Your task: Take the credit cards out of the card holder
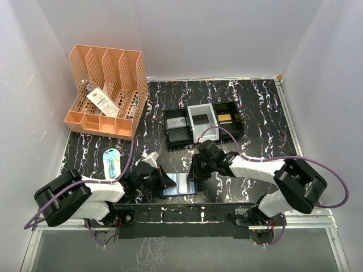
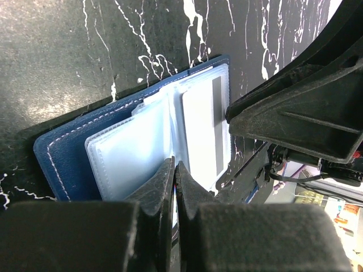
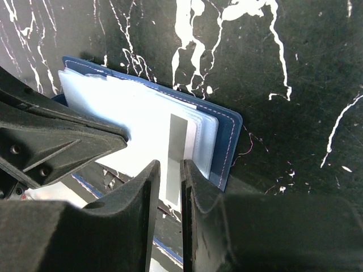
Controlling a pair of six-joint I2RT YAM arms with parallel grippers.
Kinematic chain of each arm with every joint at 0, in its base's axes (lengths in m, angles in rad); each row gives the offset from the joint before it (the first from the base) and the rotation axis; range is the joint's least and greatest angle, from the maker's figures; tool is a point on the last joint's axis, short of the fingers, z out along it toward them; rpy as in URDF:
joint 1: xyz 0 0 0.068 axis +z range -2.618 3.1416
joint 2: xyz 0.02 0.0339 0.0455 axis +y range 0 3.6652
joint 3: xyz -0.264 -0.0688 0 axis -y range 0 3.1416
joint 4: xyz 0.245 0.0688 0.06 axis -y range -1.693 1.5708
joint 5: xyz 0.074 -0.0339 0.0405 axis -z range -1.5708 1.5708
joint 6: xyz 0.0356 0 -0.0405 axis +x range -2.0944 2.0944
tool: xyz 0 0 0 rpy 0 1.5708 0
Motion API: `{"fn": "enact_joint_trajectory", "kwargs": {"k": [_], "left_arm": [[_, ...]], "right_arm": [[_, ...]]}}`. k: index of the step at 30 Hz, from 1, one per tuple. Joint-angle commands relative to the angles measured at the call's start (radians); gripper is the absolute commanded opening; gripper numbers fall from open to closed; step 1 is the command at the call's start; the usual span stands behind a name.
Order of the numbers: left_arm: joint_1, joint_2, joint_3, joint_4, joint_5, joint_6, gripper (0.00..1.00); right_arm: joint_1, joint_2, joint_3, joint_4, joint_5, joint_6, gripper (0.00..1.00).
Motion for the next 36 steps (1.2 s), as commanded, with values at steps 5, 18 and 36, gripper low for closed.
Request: {"fn": "enact_joint_trajectory", "kwargs": {"k": [5,18,36], "left_arm": [[-0.006,0.034,0.025,0.037,0.004,-0.005,0.0],[-0.007,0.089,0.002,0.168,0.017,-0.07,0.3],[-0.006,-0.235,-0.028,-0.224,-0.171,-0.105,0.27]], "right_arm": [[0.005,0.055,-0.014,0.056,-0.018,0.034,0.19],[0.013,0.087,-0.082,0.125,-0.056,0.08,0.18],[0.017,0.082,-0.067,0.074,0.005,0.08,0.17]]}}
